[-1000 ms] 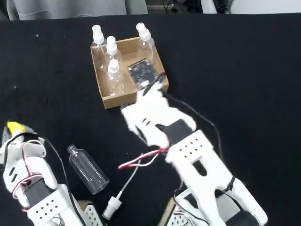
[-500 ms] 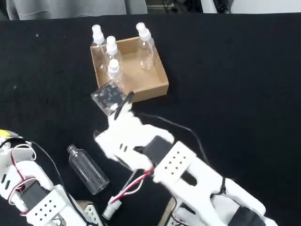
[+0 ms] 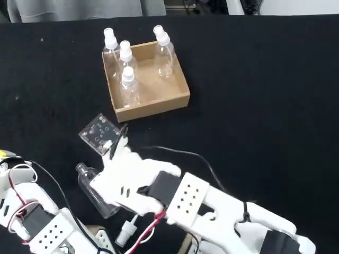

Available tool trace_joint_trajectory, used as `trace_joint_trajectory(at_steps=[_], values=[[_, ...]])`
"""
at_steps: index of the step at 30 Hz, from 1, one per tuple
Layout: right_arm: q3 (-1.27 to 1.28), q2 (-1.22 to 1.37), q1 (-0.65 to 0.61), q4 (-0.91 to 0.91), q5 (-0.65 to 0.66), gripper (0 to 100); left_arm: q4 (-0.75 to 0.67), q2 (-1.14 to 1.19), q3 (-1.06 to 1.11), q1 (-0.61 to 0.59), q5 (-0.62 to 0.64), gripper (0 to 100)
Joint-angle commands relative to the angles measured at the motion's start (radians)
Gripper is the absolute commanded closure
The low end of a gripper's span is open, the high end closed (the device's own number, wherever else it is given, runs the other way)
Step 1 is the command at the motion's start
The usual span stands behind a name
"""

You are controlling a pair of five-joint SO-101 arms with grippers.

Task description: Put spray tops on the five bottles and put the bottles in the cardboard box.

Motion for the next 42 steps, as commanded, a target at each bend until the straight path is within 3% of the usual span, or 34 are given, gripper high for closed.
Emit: trace_joint_trajectory(at_steps=[1, 18, 24, 42], values=[[-0.065, -0.041, -0.032, -0.005, -0.009, 70.9, -0.028, -0.011, -0.005, -0.015, -0.005, 97], [-0.157, 0.294, -0.061, -0.11, -0.011, 77.1, -0.028, -0.012, -0.005, -0.027, -0.005, 97], [-0.209, 0.424, -0.1, -0.11, -0.011, 77.1, -0.101, -0.012, 0.022, -0.058, -0.003, 97], [-0.334, 0.73, -0.025, -0.084, -0.002, 77.6, -0.101, -0.011, 0.022, -0.059, -0.002, 97]])
